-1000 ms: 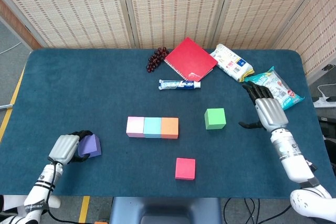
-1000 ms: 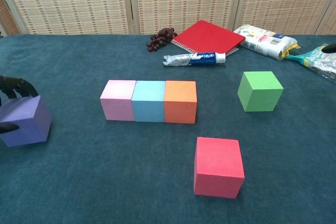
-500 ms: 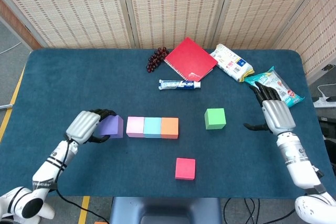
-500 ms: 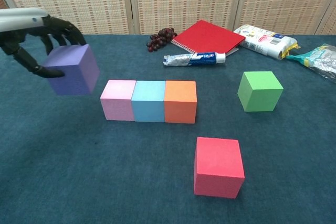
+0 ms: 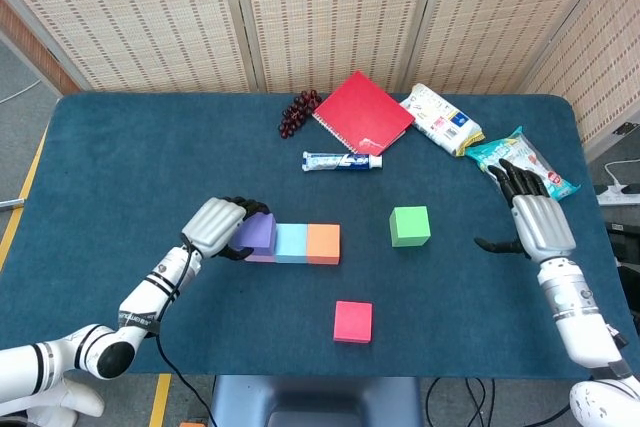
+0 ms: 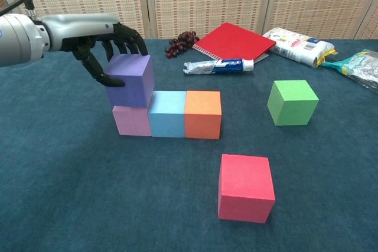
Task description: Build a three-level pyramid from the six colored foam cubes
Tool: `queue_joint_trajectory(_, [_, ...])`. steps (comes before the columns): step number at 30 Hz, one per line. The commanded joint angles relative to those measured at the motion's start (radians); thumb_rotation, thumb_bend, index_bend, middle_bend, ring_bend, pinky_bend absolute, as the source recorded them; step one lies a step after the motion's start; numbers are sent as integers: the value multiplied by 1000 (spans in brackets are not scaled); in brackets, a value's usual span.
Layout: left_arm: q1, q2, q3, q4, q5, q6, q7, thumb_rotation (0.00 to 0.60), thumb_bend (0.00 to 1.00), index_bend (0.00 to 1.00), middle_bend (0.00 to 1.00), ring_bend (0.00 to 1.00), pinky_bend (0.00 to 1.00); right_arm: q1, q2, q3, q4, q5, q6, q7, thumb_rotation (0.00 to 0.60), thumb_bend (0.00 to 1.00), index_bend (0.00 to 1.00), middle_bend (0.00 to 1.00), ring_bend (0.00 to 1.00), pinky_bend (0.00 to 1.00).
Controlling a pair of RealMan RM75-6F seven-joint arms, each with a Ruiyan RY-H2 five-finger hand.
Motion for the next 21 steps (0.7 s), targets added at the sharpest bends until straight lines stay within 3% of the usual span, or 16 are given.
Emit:
queue_joint_trajectory(1, [-16,-14,-5,12,-29,1,1,600,294,359,332,276,364,-3,-1,3,0,-3,1,3,600,236,0,42,0,0])
queue_joint_trajectory(21, [-68,-73,18,47,-97,25,24,600,300,353,323,267,347,-17,0,17,2,-4,-5,2,600,236,0,42,0,0])
